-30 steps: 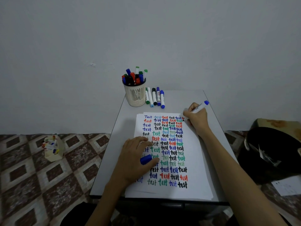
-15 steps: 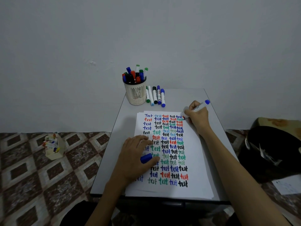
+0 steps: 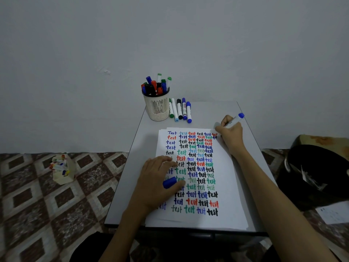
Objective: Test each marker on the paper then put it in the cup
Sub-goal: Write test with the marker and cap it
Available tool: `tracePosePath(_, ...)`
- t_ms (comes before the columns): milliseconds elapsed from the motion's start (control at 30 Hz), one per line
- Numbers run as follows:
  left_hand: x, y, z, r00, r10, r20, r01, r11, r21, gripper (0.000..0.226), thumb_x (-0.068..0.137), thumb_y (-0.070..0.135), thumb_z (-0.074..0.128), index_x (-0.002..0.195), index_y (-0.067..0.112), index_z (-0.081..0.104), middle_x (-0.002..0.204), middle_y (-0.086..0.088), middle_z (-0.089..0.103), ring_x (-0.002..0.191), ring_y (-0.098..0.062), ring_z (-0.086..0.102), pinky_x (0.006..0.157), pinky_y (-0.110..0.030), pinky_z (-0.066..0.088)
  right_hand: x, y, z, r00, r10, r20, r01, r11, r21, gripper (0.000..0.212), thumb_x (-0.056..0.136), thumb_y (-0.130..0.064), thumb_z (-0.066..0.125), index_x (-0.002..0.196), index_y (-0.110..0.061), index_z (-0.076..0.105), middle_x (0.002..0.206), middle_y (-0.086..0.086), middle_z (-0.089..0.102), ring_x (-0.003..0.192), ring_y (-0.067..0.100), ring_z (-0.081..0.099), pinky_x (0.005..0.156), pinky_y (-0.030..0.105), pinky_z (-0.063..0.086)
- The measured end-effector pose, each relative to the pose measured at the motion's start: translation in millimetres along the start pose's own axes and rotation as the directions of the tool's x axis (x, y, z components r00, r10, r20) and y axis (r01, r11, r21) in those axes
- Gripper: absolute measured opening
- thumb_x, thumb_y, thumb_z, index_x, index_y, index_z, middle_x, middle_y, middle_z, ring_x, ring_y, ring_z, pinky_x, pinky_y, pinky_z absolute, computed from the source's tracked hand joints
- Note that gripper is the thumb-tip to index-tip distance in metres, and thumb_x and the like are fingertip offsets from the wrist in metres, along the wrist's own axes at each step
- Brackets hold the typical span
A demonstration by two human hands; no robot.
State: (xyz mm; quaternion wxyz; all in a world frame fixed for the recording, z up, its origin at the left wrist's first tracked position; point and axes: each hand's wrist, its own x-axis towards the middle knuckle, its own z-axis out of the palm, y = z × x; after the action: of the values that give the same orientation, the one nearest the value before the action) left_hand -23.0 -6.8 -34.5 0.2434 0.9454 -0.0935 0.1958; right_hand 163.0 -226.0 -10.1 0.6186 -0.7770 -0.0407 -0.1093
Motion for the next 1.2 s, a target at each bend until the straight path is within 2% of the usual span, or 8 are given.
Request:
tracePosePath(133, 0.1, -0.7, -0.2, 1.000, 0.001, 0.002, -0.001, 1.000, 0.002, 0.055, 0.078, 0.065, 0.053, 0.118, 0.027, 0.056, 0.126, 0.009, 0.051, 0.117, -0.007, 0.041, 0.104, -0.039, 0.035, 1.5, 2.1, -0.3, 0.999, 0.024, 0.025, -0.024, 1.000, 0.003, 0.030, 0.080, 0.005, 0.061, 0.066, -0.014, 0.043, 0.064, 0.006, 0.051, 0.061, 0.019, 0.055, 0.055, 0.027, 0.047)
tracePosePath(300, 0.5, -0.3, 0.1, 1.000, -0.001, 0.010, 0.001, 1.000, 0.008, 0.055, 0.079, 0.065, 0.052, 0.118, 0.027, 0.055, 0.126, 0.009, 0.050, 0.118, -0.007, 0.040, 0.105, -0.039, 0.034, 0.1, 1.1, -0.7, 0.998, 0.000, -0.056, 0.001, 1.000, 0.025, 0.033, 0.084, 0.003, 0.060, 0.066, -0.017, 0.042, 0.061, 0.002, 0.048, 0.055, 0.013, 0.048, 0.052, 0.023, 0.043)
tracePosePath(600, 0.8, 0.2, -1.0, 1.000, -0.009, 0.013, 0.009, 1.000, 0.007, 0.056, 0.078, 0.067, 0.051, 0.118, 0.027, 0.056, 0.126, 0.010, 0.051, 0.117, -0.006, 0.040, 0.105, -0.036, 0.033, 1.1, 2.8, 0.0, 1.000, 0.003, -0.027, -0.003, 1.000, 0.006, 0.031, 0.083, 0.003, 0.061, 0.066, -0.016, 0.043, 0.064, 0.005, 0.051, 0.061, 0.019, 0.053, 0.057, 0.027, 0.047)
tracePosePath(733, 0.1, -0.1, -1.2, 1.000, -0.005, 0.007, 0.005, 1.000, 0.001, 0.056, 0.078, 0.066, 0.052, 0.117, 0.027, 0.057, 0.125, 0.010, 0.051, 0.117, -0.006, 0.041, 0.105, -0.034, 0.032, 1.8, 4.4, -1.2, 0.995, 0.017, -0.095, -0.014, 0.999, 0.033, 0.033, 0.082, 0.002, 0.063, 0.064, -0.018, 0.042, 0.061, 0.003, 0.047, 0.056, 0.016, 0.047, 0.055, 0.026, 0.042)
tracePosePath(833, 0.2, 0.3, -1.5, 1.000, -0.009, 0.014, 0.009, 1.000, -0.006, 0.055, 0.078, 0.066, 0.053, 0.117, 0.027, 0.057, 0.125, 0.010, 0.051, 0.117, -0.005, 0.040, 0.105, -0.033, 0.032, 1.1, 3.5, 0.7, 0.997, -0.001, -0.076, 0.001, 1.000, 0.000, 0.030, 0.083, 0.001, 0.061, 0.067, -0.016, 0.042, 0.062, 0.003, 0.047, 0.058, 0.018, 0.047, 0.056, 0.028, 0.042)
tracePosePath(1000, 0.3, 0.6, -1.8, 1.000, -0.020, 0.022, 0.020, 1.000, -0.006, 0.058, 0.077, 0.067, 0.051, 0.117, 0.027, 0.057, 0.126, 0.010, 0.051, 0.118, -0.007, 0.041, 0.105, -0.033, 0.033, 0.5, 4.1, -1.7, 0.997, -0.004, -0.072, 0.007, 0.999, 0.042, 0.030, 0.085, 0.002, 0.059, 0.069, -0.016, 0.042, 0.064, 0.002, 0.048, 0.056, 0.013, 0.047, 0.052, 0.024, 0.042)
tracePosePath(1100, 0.6, 1.1, -1.9, 1.000, -0.017, 0.018, 0.017, 1.000, -0.013, 0.058, 0.077, 0.067, 0.052, 0.117, 0.026, 0.058, 0.125, 0.009, 0.051, 0.118, -0.007, 0.041, 0.105, -0.035, 0.034, -0.3, 2.0, 0.2, 0.999, -0.018, -0.044, 0.019, 1.000, 0.008, 0.031, 0.087, 0.000, 0.060, 0.068, -0.017, 0.041, 0.063, 0.001, 0.048, 0.054, 0.010, 0.047, 0.048, 0.015, 0.041)
tracePosePath(1200, 1.1, 1.1, -1.7, 1.000, -0.019, 0.021, 0.020, 1.000, -0.017, 0.057, 0.077, 0.067, 0.052, 0.117, 0.026, 0.058, 0.125, 0.010, 0.051, 0.118, -0.006, 0.041, 0.105, -0.035, 0.034, 1.3, 2.3, 1.3, 0.999, -0.005, -0.033, 0.006, 0.999, 0.035, 0.033, 0.084, 0.006, 0.057, 0.065, -0.016, 0.040, 0.060, 0.001, 0.044, 0.053, 0.010, 0.043, 0.050, 0.018, 0.041)
